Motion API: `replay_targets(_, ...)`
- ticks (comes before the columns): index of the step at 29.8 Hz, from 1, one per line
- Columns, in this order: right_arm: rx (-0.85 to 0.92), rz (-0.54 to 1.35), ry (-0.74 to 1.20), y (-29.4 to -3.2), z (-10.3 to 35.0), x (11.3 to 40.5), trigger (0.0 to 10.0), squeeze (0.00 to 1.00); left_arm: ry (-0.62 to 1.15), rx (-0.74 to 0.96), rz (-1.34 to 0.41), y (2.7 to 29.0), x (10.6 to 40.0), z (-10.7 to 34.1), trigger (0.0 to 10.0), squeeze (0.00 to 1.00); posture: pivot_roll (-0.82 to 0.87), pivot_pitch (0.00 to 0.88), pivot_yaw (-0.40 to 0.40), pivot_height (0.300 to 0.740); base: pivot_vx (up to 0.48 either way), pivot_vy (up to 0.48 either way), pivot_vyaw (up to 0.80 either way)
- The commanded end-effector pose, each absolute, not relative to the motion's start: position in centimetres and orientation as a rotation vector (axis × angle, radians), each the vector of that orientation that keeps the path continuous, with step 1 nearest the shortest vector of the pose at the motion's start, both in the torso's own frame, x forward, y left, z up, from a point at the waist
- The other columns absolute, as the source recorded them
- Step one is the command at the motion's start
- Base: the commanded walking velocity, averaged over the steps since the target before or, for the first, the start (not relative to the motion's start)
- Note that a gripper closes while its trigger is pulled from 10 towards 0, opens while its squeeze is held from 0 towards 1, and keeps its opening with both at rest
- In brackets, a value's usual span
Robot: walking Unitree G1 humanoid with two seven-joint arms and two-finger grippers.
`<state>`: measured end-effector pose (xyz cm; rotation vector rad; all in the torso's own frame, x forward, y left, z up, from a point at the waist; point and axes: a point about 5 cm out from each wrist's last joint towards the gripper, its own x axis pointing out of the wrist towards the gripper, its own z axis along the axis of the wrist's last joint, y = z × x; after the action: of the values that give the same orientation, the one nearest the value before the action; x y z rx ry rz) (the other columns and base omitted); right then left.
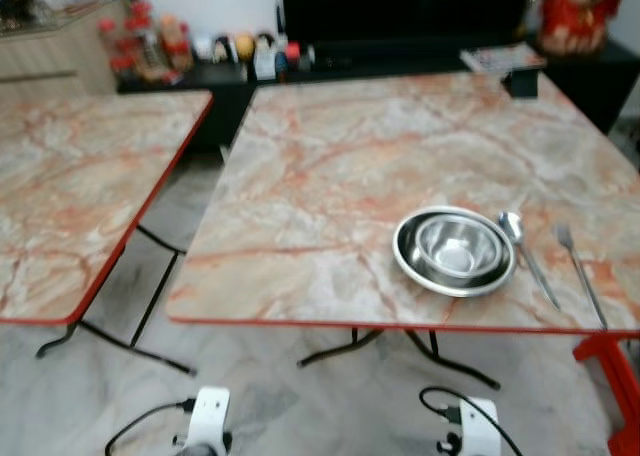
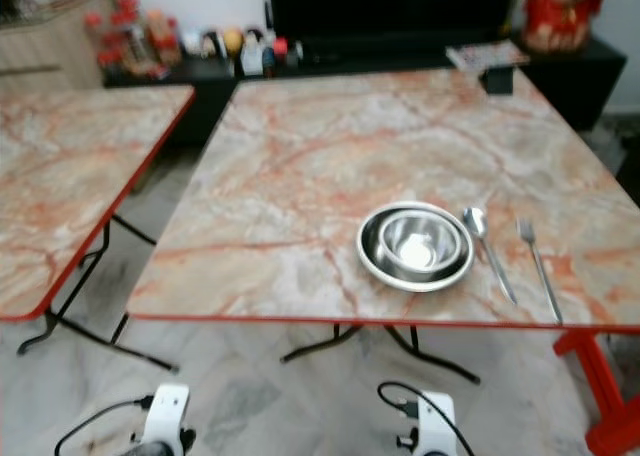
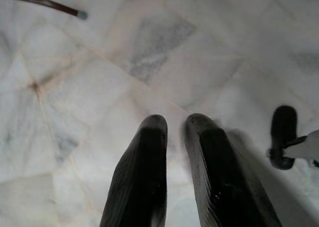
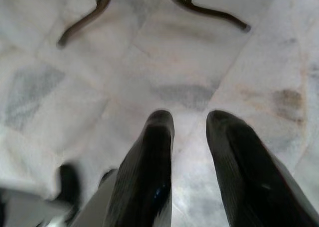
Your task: Setting the table
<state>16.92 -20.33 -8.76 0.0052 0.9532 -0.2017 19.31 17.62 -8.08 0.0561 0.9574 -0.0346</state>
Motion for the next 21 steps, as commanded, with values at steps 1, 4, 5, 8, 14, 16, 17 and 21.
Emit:
replay_targets(1, 0.029, -0.186, 0.949, -19.26, -8.80, 17.20, 10.0, 0.00, 0.959, 0.076, -0.011, 18.65, 19.34, -7.95, 10.0, 0.00, -0.10, 0.000, 0.059, 0.740, 0.000, 0.480, 0.00)
replay_targets(4, 0.041, -0.193, 0.947, -19.09, -8.80, 17.23, 10.0, 0.00, 0.957, 0.077, -0.008, 18.77, 19.39, -7.91, 10.0, 0.00, -0.10, 0.000, 0.065, 0.740, 0.000, 0.480, 0.00)
replay_targets(5, 0.045, -0.194, 0.946, -19.04, -8.81, 17.23, 10.0, 0.00, 0.957, 0.077, -0.007, 18.79, 19.40, -7.90, 10.0, 0.00, -0.10, 0.000, 0.065, 0.740, 0.000, 0.480, 0.00)
replay_targets(8, 0.050, -0.194, 0.947, -18.98, -8.84, 17.18, 10.0, 0.00, 0.958, 0.076, -0.005, 18.79, 19.38, -7.92, 10.0, 0.00, -0.10, 0.000, 0.066, 0.740, 0.000, 0.480, 0.00)
replay_targets(14, 0.053, -0.200, 0.946, -19.02, -8.84, 17.16, 10.0, 0.00, 0.958, 0.073, -0.006, 18.72, 19.41, -7.91, 10.0, 0.00, -0.10, 0.000, 0.066, 0.740, 0.000, 0.443, 0.00)
replay_targets(16, 0.053, -0.200, 0.945, -19.05, -8.83, 17.18, 10.0, 0.00, 0.958, 0.071, -0.006, 18.66, 19.42, -7.92, 10.0, 0.00, -0.10, 0.000, 0.063, 0.740, 0.000, 0.403, 0.00)
replay_targets(17, 0.053, -0.199, 0.944, -19.05, -8.82, 17.19, 10.0, 0.00, 0.958, 0.070, -0.006, 18.65, 19.41, -7.92, 10.0, 0.00, -0.10, 0.000, 0.062, 0.740, 0.000, 0.401, 0.00)
replay_targets(21, 0.051, -0.195, 0.943, -19.02, -8.80, 17.25, 10.0, 0.00, 0.959, 0.068, -0.004, 18.62, 19.39, -7.94, 10.0, 0.00, -0.10, 0.000, 0.060, 0.740, 0.000, 0.402, 0.00)
